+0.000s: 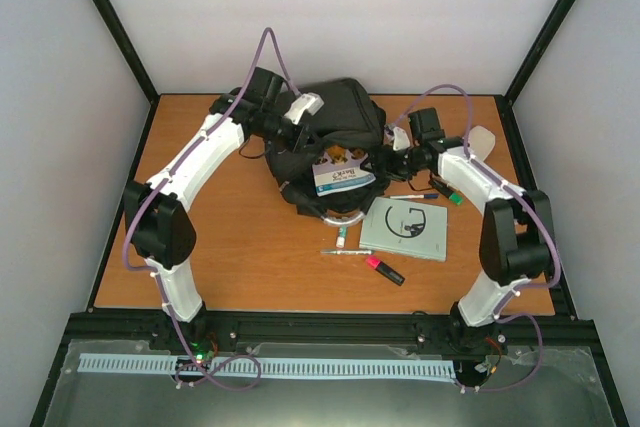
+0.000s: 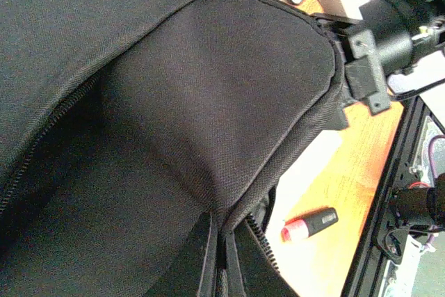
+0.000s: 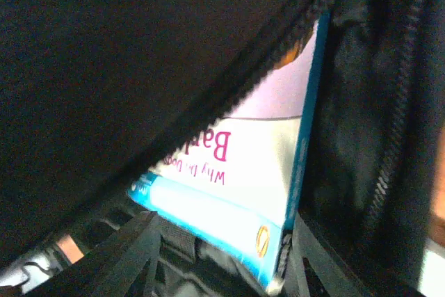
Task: Pack the student bag
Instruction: Adjust the book in the student bag.
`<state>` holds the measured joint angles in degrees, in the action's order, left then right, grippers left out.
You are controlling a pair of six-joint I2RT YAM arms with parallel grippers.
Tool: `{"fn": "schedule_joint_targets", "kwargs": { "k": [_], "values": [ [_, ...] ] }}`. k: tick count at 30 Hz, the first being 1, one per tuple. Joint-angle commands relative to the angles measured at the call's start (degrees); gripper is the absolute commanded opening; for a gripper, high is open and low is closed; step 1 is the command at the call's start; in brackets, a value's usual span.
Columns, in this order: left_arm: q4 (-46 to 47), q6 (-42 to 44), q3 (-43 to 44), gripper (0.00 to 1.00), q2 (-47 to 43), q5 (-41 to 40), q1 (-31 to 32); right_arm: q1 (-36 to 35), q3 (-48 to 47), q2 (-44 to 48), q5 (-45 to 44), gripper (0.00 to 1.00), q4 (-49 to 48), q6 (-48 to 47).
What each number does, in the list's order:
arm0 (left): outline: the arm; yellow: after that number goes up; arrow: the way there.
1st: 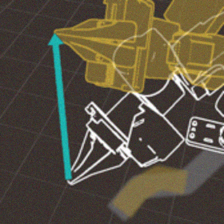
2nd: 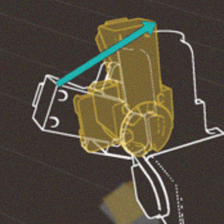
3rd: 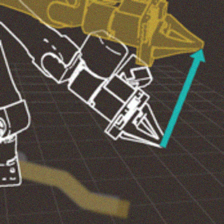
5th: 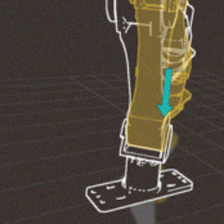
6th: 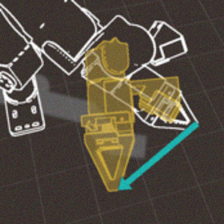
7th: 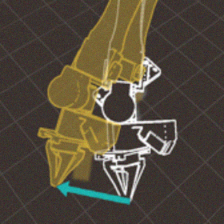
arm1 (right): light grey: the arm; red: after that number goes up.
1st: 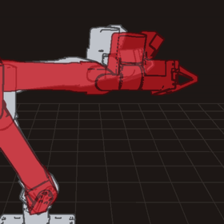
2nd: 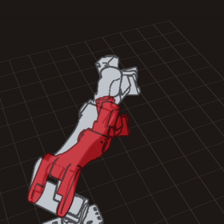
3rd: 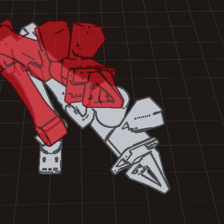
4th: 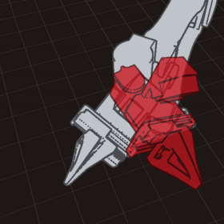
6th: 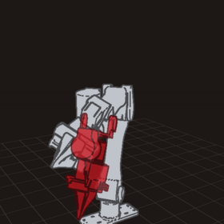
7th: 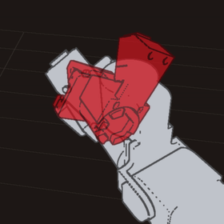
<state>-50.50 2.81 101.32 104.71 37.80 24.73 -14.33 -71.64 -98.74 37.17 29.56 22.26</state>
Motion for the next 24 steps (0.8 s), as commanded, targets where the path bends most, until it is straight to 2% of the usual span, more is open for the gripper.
{"fn": "schedule_joint_targets", "kwargs": {
  "k": [1,4,7,12,17,20,24],
  "values": [
    [0.3,1.4,3.2,0.01,-2.1,5.0,0.2,0.4,2.6,8.2,-6.2,0.56,5.0,-8.7],
    [-0.1,1.8,2.7,0.01,-2.4,5.8,0.2,0.3,4.6,11.6,-5.9,0.56,7.1,-14.4],
    [-0.4,2.4,1.5,0.01,-3.1,6.5,0.2,0.1,5.0,14.2,-4.1,0.5,9.1,-23.0],
    [-1.8,4.8,0.3,0.01,-4.4,7.1,0.2,-4.5,2.7,17.4,-5.6,0.35,11.9,-50.9],
    [-3.1,6.7,-0.8,0.01,-5.1,6.7,0.0,-11.1,4.6,20.2,-11.0,0.32,9.3,-78.5],
    [-3.0,7.0,-1.6,0.01,-5.7,7.0,-0.1,-15.0,5.0,18.7,-14.0,0.32,8.1,-87.8],
    [-3.0,7.2,-2.2,0.01,-6.2,7.0,-0.7,-19.9,5.0,15.8,-16.7,0.3,6.0,-95.2]
  ]
}}
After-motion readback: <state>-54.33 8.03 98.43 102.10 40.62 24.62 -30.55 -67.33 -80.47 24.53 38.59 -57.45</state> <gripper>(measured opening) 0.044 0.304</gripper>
